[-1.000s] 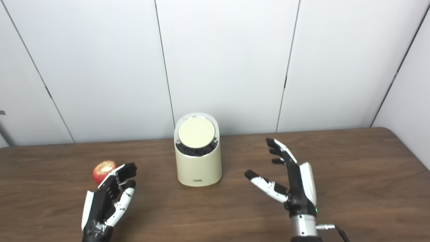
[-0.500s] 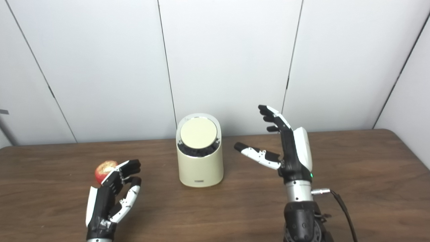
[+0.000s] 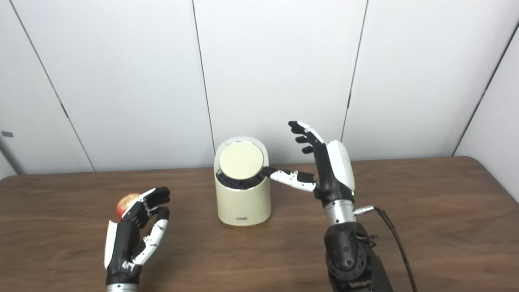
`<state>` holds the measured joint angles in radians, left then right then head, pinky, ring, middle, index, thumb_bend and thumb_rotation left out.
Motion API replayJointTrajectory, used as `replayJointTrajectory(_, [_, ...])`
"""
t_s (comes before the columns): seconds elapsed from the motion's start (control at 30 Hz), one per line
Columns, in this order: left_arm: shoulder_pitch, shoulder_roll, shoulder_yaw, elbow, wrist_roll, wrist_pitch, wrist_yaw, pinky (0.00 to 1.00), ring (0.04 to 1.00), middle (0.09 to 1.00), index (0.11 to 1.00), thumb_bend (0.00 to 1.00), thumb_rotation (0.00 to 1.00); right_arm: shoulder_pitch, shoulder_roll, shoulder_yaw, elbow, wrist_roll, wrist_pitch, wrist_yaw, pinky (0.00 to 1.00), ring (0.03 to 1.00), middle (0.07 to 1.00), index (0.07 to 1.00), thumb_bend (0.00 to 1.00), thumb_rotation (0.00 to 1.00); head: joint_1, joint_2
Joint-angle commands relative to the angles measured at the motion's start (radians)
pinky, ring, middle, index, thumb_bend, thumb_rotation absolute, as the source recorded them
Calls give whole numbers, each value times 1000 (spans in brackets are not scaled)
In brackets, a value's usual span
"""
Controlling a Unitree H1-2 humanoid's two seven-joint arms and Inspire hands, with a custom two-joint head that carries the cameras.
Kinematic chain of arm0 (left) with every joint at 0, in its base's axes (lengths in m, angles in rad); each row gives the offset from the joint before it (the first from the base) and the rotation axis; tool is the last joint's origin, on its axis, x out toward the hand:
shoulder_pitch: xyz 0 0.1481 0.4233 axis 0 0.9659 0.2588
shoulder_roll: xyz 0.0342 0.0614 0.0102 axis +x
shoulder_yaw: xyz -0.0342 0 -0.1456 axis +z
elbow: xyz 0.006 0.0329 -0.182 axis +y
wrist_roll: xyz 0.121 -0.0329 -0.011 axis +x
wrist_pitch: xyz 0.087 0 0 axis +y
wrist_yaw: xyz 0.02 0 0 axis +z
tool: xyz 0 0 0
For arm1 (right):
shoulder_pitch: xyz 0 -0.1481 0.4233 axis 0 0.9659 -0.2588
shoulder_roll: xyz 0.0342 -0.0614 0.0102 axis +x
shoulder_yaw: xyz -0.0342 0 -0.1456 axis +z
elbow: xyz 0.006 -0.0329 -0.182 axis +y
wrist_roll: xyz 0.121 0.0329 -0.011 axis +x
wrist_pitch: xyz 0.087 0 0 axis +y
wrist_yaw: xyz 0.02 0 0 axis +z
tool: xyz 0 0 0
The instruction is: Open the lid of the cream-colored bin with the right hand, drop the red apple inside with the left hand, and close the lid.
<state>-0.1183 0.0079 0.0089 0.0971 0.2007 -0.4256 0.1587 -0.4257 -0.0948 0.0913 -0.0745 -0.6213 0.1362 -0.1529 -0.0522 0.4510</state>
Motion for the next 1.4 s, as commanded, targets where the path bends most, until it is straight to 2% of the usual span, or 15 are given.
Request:
replayJointTrajectory(0.0, [2, 3, -9, 18, 16, -39, 8, 679, 745, 762, 756, 485, 456, -78, 2, 9, -6, -45, 26, -14, 674, 787, 824, 814, 885, 506, 0, 1])
replayJointTrajectory(0.2, [-3, 1, -19, 32, 39, -40, 22, 672, 745, 758, 754, 473, 440, -128, 12, 36, 37, -96, 100, -6, 622, 787, 870, 838, 911, 504, 7, -8])
replayJointTrajectory(0.3, [-4, 1, -24, 38, 56, -39, 32, 668, 742, 758, 750, 471, 419, -149, 9, 56, 53, -111, 146, 25, 670, 831, 898, 883, 870, 504, 13, -12])
replayJointTrajectory(0.37, [-4, 3, -28, 39, 66, -38, 38, 668, 743, 759, 750, 482, 414, -162, 7, 67, 65, -120, 163, 29, 666, 830, 884, 887, 855, 487, 15, -14])
replayJointTrajectory(0.5, [-6, 5, -36, 44, 75, -40, 48, 663, 742, 759, 749, 482, 409, -184, 8, 81, 88, -132, 181, 27, 659, 826, 819, 875, 843, 466, 16, -18])
replayJointTrajectory(0.63, [-4, 0, -38, 44, 63, -37, 46, 669, 745, 762, 751, 492, 406, -206, 5, 98, 116, -143, 190, 30, 655, 801, 812, 871, 835, 451, 18, -21])
replayJointTrajectory(0.73, [-5, -4, -40, 46, 70, -37, 51, 667, 744, 760, 749, 487, 397, -222, -7, 125, 145, -175, 198, 30, 766, 835, 848, 889, 827, 460, 24, -22])
replayJointTrajectory(0.8, [-6, -4, -42, 49, 84, -38, 59, 659, 740, 757, 746, 475, 399, -230, -8, 134, 161, -184, 210, 30, 831, 854, 873, 890, 839, 421, 29, -26])
replayJointTrajectory(1.03, [-10, -4, -52, 61, 96, -41, 83, 650, 737, 752, 737, 454, 377, -261, 2, 155, 221, -196, 242, 31, 833, 850, 882, 898, 841, 397, 28, -29])
replayJointTrajectory(1.27, [-11, -3, -61, 61, 112, -41, 96, 648, 736, 752, 739, 449, 391, -270, -12, 192, 256, -239, 248, 4, 798, 824, 856, 868, 930, 371, 31, -27])
replayJointTrajectory(1.37, [-12, -4, -64, 61, 113, -41, 100, 644, 732, 749, 736, 447, 393, -268, -25, 210, 255, -255, 262, 22, 808, 837, 868, 883, 959, 303, 32, -25])
